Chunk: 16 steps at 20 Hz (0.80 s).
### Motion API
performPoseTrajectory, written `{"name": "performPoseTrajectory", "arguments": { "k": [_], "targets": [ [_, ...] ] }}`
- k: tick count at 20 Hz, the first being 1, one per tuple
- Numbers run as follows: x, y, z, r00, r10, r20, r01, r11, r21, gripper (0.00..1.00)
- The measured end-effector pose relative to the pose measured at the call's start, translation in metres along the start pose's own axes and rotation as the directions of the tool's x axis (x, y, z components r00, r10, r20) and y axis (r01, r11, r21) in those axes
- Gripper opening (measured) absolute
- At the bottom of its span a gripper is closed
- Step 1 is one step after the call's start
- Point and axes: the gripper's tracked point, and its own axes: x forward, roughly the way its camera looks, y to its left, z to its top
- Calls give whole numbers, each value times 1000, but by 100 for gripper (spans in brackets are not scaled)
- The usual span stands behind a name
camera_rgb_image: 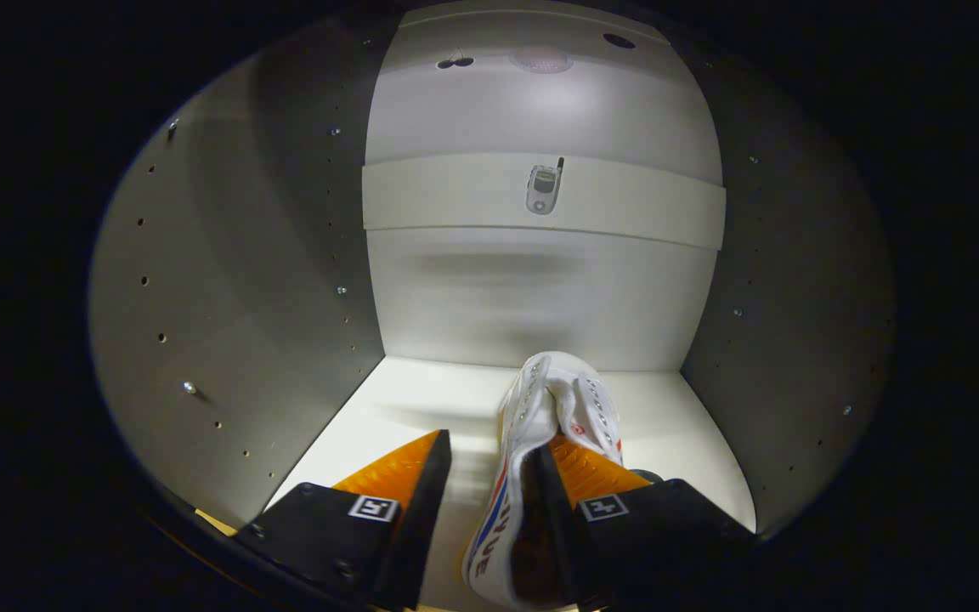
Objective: Open the shoe cabinet door, grab the shoes and put them into the shoe cabinet, then close the shoe cabinet door.
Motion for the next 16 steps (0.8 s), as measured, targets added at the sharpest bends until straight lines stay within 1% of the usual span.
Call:
{"name": "performPoseTrajectory", "arguments": {
  "k": [3, 5, 6, 7, 12, 16],
  "targets": [
    [-19, -3, 7, 999, -24, 22, 24, 1000, 12, 79],
    [-33, 0, 13, 999, -15, 45, 14, 1000, 24, 89],
    [-42, 1, 19, 998, -13, 61, 11, 999, 30, 98],
    [-50, 0, 23, 997, -19, 76, 16, 999, 32, 100],
    [-115, 8, 48, 987, -35, 159, 31, 999, 27, 99],
    [-180, 14, 48, 980, -59, 189, 54, 998, 32, 99]
  ]
}}
